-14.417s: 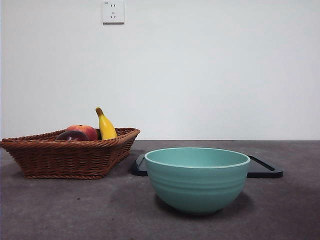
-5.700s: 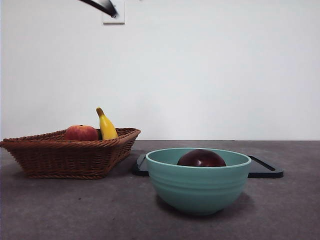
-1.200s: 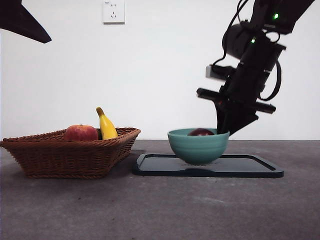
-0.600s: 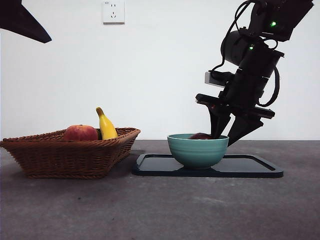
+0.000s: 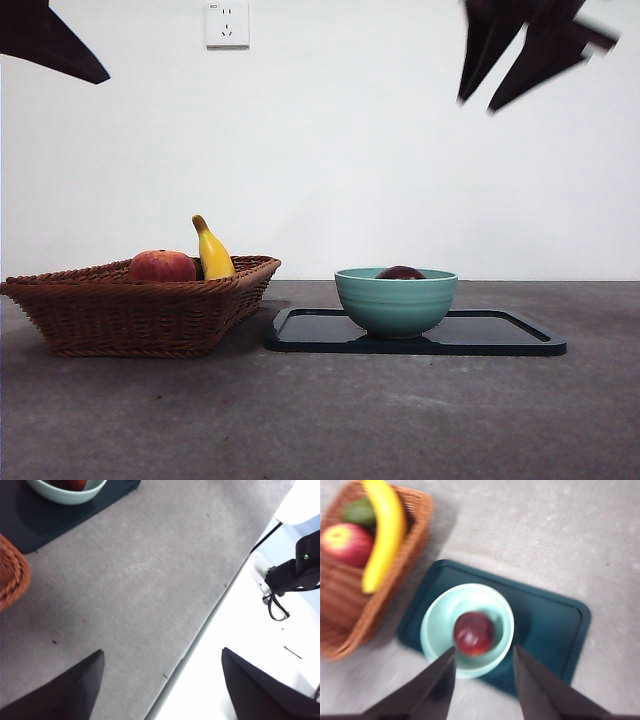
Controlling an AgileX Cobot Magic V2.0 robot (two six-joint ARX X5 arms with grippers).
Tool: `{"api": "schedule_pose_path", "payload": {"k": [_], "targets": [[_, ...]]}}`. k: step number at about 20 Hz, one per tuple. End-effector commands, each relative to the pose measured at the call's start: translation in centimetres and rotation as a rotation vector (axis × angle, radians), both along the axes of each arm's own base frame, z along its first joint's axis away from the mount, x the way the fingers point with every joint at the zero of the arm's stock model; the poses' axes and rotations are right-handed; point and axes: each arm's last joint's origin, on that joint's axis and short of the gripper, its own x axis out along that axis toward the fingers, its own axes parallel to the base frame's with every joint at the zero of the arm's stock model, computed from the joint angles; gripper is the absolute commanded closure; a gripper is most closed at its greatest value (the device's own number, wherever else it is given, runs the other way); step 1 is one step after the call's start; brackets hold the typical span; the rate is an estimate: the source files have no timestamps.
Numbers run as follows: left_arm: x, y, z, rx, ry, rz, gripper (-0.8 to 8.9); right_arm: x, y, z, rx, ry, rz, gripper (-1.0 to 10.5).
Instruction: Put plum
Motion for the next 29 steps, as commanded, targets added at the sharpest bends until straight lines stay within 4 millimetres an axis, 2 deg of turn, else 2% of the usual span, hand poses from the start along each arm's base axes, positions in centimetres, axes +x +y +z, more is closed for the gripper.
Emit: {"api": "schedule_pose_path", "payload": {"k": [1,5,8,10,17,21,29], "targets": [[0.2,-0.2,0.3,-0.013,-0.034,-0.015,4.39,-2.2,-0.4,1.8,-0.013,-0.025,0.036,7.7],[0.2,-0.2,0.3,-0.014,-0.035,-0.015,4.39,-6.3,-1.9,3.7,-0.014,-0.027,0.042,7.7],[0.2,-0.2,0.3,-0.014,-0.035,-0.015,4.39,-9.0,-2.7,3.9,0.022,-0.045,0.081,7.7],[0.2,-0.2,0.3,-0.013,-0.035,-0.015,4.39,-10.6,-3.2,3.1,0.025,-0.053,0.082,7.7],[0.2,-0.2,0.3,-0.013,-0.035,-0.015,4.39,-15.7,-4.7,-1.8,0.090,-0.028,0.192,7.7],[0.2,-0.2,0.3,-0.013,-0.034,-0.015,4.39,-17.2,-5.0,-3.5,0.131,-0.011,0.238,7.7],[0.2,-0.2,0.3,-0.013,-0.034,-0.015,4.39,-17.3,-5.0,-3.7,0.136,-0.010,0.243,7.7]]}}
